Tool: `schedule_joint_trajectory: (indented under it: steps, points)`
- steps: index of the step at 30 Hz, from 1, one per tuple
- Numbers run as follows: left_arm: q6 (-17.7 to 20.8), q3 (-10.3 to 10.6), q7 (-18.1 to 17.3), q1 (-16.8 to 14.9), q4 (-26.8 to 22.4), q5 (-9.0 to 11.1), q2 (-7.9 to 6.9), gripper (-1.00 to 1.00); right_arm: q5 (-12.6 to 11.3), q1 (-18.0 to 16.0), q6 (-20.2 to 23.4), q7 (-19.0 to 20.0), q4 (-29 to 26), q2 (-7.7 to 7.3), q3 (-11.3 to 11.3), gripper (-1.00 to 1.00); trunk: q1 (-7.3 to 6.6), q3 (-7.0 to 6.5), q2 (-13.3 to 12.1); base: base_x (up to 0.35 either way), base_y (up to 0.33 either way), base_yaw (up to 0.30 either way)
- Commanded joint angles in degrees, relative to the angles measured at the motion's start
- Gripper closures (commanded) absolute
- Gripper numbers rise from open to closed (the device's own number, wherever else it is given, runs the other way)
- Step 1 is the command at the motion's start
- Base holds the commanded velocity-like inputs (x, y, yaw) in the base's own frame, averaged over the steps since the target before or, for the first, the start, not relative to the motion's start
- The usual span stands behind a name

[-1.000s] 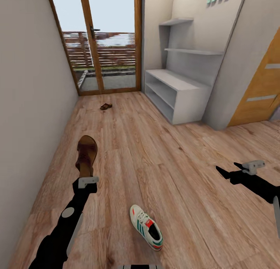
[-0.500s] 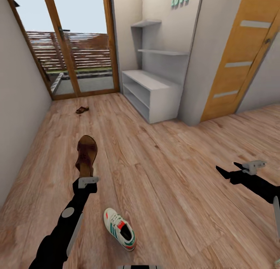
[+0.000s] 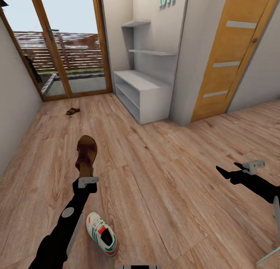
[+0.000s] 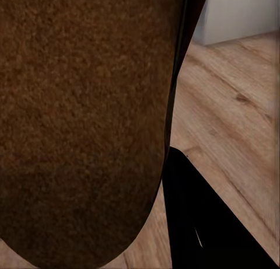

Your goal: Pick up the two gym shoes and the two sandals from the corridor floor and place them onto the hallstand (shoe rack) in the corridor, making sure they are on the rack and not on the floor. Arrange them so the two gym shoes are next to each other and the two sandals are next to each other.

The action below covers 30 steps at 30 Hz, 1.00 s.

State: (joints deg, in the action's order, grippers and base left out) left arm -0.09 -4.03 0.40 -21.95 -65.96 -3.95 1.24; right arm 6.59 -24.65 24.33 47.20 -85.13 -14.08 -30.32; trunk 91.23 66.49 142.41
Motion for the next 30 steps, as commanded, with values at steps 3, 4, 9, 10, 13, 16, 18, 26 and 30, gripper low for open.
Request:
schedule_joint_trajectory:
  steps: [3,4,9,10,13,16,18,26,30]
  points:
    - [0.0,-0.1,-0.1,0.0,-0.1,-0.6,0.01,1.00,0.4,-0.1,0.2,0.4,0.0,0.02,-0.1,-1.00,0.01,0.05,0.0,0.195,-0.231,-0.001]
    - [0.0,-0.1,-0.1,0.0,-0.1,-0.6,0.00,1.00,0.4,-0.1,0.2,0.4,0.0,0.02,-0.1,-1.00,0.01,0.05,0.0,0.222,-0.215,0.000]
    - [0.1,-0.1,-0.1,0.0,-0.1,-0.5,0.00,1.00,0.4,0.0,0.2,0.4,0.0,0.02,-0.1,-1.00,0.01,0.05,0.0,0.250,-0.206,0.000]
    - [0.1,-0.1,-0.1,0.0,-0.1,-0.5,0.00,1.00,0.4,0.0,0.2,0.4,0.0,0.02,-0.1,-1.00,0.01,0.05,0.0,0.273,-0.196,0.000]
    - [0.1,-0.2,-0.1,0.0,-0.1,-0.5,-0.01,1.00,0.4,0.0,0.2,0.4,0.0,0.01,-0.1,-1.00,0.01,0.05,0.0,0.305,-0.119,0.000]
    - [0.1,-0.2,0.0,0.0,-0.1,-0.5,-0.01,1.00,0.4,0.0,0.2,0.4,0.0,0.01,-0.1,-1.00,0.01,0.05,0.0,0.307,-0.030,0.000]
    - [0.1,-0.2,0.0,0.0,-0.1,-0.5,-0.01,1.00,0.4,0.0,0.2,0.4,0.0,0.01,-0.1,-1.00,0.01,0.05,0.0,0.196,-0.013,0.000]
    - [0.0,-0.1,-0.1,0.0,-0.1,-0.5,0.03,1.00,0.4,-0.1,0.2,0.4,0.0,0.01,-0.1,-1.00,0.01,0.05,0.0,0.034,-0.002,-0.175]
    - [0.0,-0.1,-0.1,0.0,-0.1,-0.5,0.03,1.00,0.4,-0.1,0.2,0.4,0.0,0.01,-0.1,-1.00,0.01,0.05,0.0,0.002,0.000,-0.292]
